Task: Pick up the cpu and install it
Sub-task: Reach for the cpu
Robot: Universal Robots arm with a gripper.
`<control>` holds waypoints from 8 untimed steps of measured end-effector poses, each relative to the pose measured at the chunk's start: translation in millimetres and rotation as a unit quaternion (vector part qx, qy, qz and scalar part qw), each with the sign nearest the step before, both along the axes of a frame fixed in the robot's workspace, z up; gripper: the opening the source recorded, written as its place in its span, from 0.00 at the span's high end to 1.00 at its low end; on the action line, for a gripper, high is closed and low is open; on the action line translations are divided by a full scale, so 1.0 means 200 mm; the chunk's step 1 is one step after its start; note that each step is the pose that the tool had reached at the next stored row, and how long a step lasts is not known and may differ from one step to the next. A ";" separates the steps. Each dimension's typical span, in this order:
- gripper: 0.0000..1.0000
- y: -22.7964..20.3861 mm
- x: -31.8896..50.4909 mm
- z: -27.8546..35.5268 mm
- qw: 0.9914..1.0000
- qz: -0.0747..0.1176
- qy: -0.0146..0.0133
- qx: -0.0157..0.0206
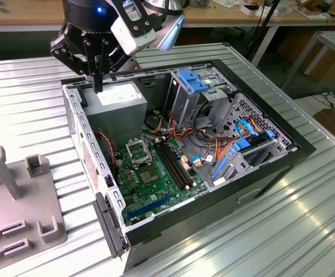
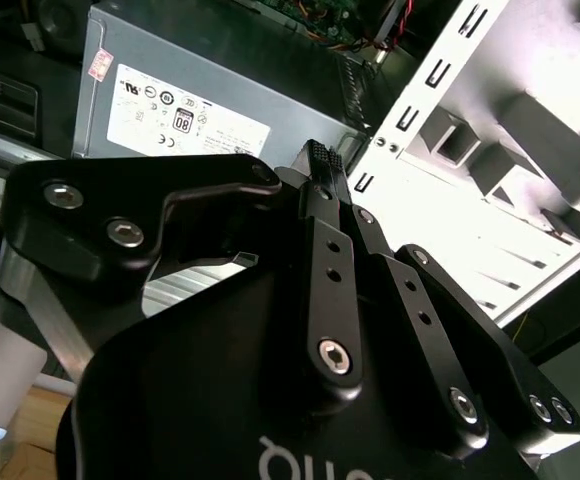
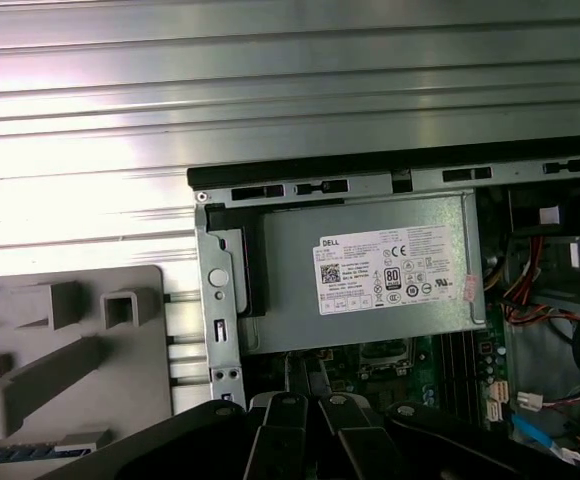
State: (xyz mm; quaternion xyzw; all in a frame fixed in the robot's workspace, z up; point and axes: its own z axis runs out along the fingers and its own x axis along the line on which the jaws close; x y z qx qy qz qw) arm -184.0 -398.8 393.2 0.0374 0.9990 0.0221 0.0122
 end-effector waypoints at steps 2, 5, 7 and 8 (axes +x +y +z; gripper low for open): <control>0.89 0.000 -0.002 0.000 1.000 0.000 0.000 0.000; 0.89 0.000 -0.007 0.000 1.000 0.000 0.000 0.000; 0.89 0.000 -0.009 0.000 1.000 0.000 0.000 0.000; 0.89 0.000 -0.010 0.000 1.000 0.000 0.000 0.000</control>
